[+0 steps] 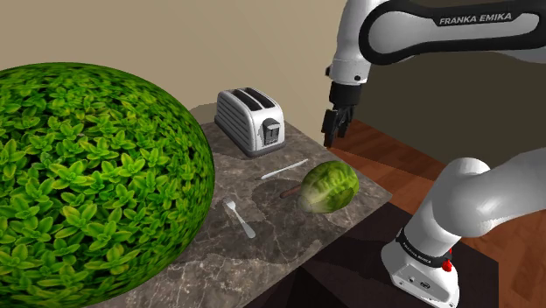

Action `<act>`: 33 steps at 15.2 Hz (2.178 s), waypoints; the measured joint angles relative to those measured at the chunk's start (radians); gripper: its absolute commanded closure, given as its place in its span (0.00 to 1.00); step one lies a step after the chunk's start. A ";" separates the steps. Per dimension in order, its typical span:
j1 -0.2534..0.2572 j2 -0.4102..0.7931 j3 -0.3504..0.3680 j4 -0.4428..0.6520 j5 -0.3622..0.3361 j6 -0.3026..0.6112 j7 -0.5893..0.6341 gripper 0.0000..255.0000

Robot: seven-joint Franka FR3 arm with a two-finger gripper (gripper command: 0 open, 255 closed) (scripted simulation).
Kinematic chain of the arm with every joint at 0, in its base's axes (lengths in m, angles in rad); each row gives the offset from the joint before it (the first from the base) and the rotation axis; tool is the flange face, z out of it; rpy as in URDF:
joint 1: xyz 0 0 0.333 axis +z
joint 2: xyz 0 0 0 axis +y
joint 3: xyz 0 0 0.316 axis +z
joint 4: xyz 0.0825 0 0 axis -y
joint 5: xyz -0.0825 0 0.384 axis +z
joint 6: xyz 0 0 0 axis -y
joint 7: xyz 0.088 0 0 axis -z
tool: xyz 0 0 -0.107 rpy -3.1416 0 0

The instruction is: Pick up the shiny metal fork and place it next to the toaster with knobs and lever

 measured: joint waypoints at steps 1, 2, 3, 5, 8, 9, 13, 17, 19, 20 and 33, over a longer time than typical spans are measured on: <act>0.005 0.031 0.022 0.004 0.012 0.030 0.026 0.00; 0.008 0.048 0.039 -0.004 0.020 0.055 0.046 0.00; 0.009 0.076 0.054 -0.006 0.025 0.086 0.062 0.00; 0.015 0.132 0.091 -0.003 0.039 0.143 0.107 0.00; 0.022 0.214 0.143 0.008 0.050 0.218 0.173 0.00; 0.024 0.257 0.163 0.021 0.051 0.250 0.199 0.00; 0.026 0.394 0.223 0.063 0.037 0.347 0.293 0.00; 0.034 0.545 0.278 0.119 -0.002 0.438 0.405 0.00; 0.039 0.639 0.297 0.173 -0.041 0.475 0.467 0.00; 0.046 0.679 0.305 0.191 -0.058 0.494 0.500 0.00; 0.136 1.043 0.282 0.384 -0.238 0.632 0.727 0.00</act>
